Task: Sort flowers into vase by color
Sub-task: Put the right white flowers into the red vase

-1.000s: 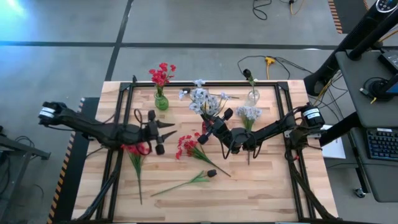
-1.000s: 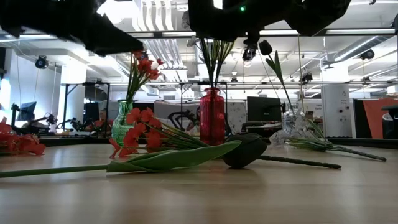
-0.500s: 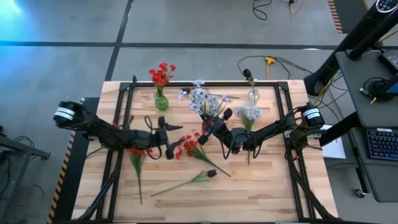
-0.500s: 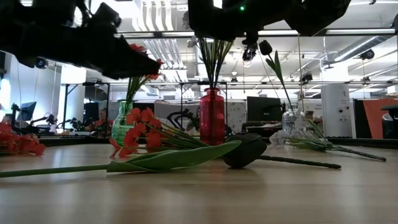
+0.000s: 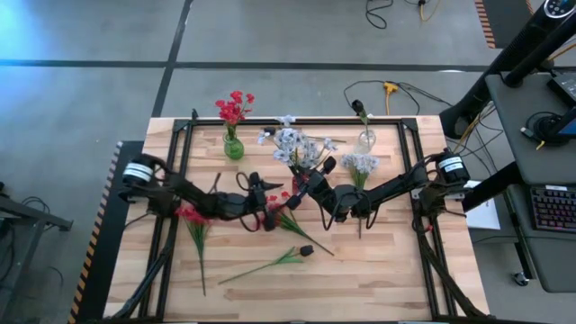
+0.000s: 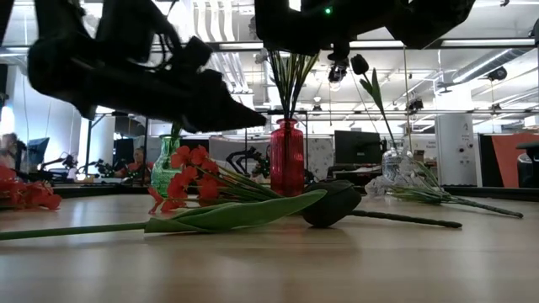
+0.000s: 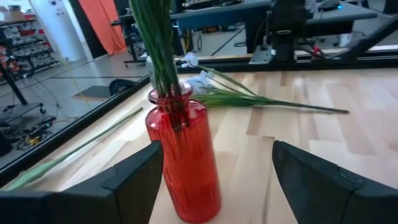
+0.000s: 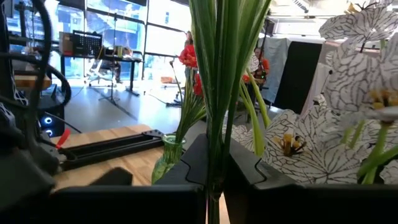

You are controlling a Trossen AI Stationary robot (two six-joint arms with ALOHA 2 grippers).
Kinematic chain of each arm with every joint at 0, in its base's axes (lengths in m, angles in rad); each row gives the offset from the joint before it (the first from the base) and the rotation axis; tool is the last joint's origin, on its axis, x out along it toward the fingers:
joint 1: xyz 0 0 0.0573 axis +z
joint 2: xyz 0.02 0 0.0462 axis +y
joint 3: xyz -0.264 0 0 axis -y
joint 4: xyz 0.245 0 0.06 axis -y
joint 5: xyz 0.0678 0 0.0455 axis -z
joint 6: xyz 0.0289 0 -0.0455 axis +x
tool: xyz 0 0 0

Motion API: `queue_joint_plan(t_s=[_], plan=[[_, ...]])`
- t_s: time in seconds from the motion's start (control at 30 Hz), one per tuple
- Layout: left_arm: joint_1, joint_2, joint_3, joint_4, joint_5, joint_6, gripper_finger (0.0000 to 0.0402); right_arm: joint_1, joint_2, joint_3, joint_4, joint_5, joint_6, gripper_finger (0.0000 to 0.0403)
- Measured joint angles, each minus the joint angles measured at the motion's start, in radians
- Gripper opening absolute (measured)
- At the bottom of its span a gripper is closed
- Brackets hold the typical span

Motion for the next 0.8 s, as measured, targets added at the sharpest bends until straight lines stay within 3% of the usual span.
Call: queue_joint_plan(t_s=[0.33,0.53,0.8], plan=[[0.075,0.126,0.055,0.055,-0.022,-0.002,0.0281,0.000,0.000,-0.003,-0.001,-0.010,-0.003,0.0018],[0.111,0.155,0.068,0.082,0.058,-0.018,0.0281,0.000,0.000,-0.004,-0.001,-0.026,-0.003,0.0018],[0.115,0.210,0.105,0.099,0.080,-0.002,0.0281,0.000,0.000,-0.004,-0.001,-0.026,-0.001,0.0018]])
